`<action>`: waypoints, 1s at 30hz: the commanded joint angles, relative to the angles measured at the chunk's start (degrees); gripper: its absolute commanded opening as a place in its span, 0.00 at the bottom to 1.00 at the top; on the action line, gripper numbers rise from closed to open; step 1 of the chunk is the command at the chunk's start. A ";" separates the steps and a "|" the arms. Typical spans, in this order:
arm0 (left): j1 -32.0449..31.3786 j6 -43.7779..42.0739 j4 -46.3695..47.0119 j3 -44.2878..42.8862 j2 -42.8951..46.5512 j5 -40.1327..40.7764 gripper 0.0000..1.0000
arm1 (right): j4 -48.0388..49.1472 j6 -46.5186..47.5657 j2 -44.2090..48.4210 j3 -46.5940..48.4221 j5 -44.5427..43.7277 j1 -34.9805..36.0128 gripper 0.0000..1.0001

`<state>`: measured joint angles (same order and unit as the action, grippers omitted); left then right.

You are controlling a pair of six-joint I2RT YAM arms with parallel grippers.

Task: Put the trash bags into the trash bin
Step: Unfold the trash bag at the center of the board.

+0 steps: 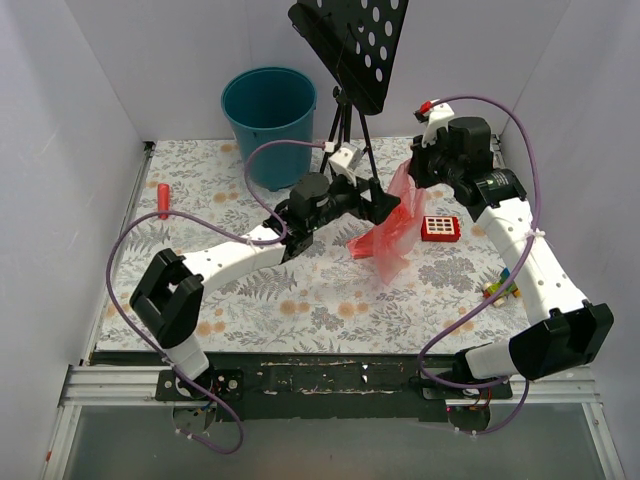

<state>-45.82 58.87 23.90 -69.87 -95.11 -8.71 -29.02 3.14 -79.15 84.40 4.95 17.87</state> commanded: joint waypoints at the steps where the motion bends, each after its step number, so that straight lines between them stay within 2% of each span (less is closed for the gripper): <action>1: -1.20 -9.11 -4.92 -3.87 -2.53 6.60 0.91 | 3.53 -2.70 2.69 -0.81 2.69 0.24 0.01; 5: -1.20 -14.21 -4.39 -5.63 -5.34 7.83 0.89 | 3.44 -4.19 2.95 -1.61 4.80 0.24 0.01; 8: -1.11 -15.10 -4.04 -6.42 -7.10 12.13 0.84 | 3.35 -3.75 3.04 -1.87 7.00 0.24 0.01; 14: -0.06 -17.47 -6.32 -4.41 -10.18 13.80 0.80 | 3.53 -3.31 4.45 -2.57 8.59 0.24 0.01; 19: 2.40 -20.64 -6.05 2.79 -8.09 16.27 0.78 | 4.05 -0.50 5.59 -3.54 1.49 0.15 0.01; 26: 9.52 -21.34 -12.81 8.17 -1.57 9.86 0.61 | 6.86 0.82 6.65 -6.79 -6.34 -0.55 0.01; 30: 11.02 -22.57 -15.98 7.73 1.06 6.88 0.60 | 8.18 1.87 6.12 -6.97 -13.90 -0.73 0.01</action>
<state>-35.64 38.94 12.69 -61.71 -100.66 1.52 -26.02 3.03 -74.26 76.97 0.64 17.98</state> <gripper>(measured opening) 0.609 0.021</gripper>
